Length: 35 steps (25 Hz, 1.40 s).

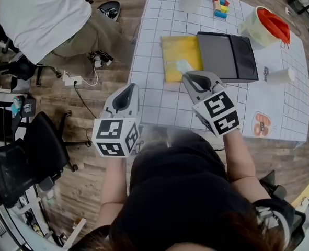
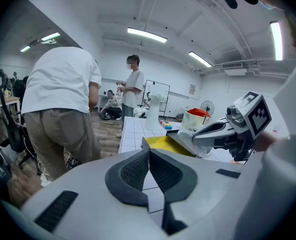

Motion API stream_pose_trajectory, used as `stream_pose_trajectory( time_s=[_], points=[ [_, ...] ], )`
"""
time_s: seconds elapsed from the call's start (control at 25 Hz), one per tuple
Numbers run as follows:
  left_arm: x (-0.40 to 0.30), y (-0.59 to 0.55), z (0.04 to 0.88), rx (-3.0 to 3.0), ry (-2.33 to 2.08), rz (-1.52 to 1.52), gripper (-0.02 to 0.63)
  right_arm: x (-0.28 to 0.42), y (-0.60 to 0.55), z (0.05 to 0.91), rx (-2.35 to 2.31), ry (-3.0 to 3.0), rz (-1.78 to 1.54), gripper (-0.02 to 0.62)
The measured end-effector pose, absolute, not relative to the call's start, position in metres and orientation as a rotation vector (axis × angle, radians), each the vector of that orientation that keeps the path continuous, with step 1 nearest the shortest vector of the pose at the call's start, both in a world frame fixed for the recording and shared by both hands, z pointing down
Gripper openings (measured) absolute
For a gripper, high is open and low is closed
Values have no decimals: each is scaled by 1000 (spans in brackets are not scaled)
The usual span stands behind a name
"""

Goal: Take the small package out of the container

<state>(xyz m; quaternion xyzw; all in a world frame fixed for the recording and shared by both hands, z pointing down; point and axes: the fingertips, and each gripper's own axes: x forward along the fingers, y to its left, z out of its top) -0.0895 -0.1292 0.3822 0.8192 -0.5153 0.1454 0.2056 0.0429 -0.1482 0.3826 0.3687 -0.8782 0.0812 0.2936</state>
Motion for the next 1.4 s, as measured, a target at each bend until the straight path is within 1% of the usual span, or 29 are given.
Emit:
stream_pose_trajectory(
  time_s=[0.36, 0.72, 1.4],
  points=[
    [-86, -120, 380, 2285, -1439, 400, 28, 51, -137, 376, 1084, -2451, 392, 25],
    [-89, -119, 376, 2273, -1456, 371, 28, 49, -130, 374, 1107, -2500, 478, 25],
    [-86, -119, 376, 2268, -1441, 337, 28, 53, -130, 374, 1127, -2519, 510, 23]
  ],
)
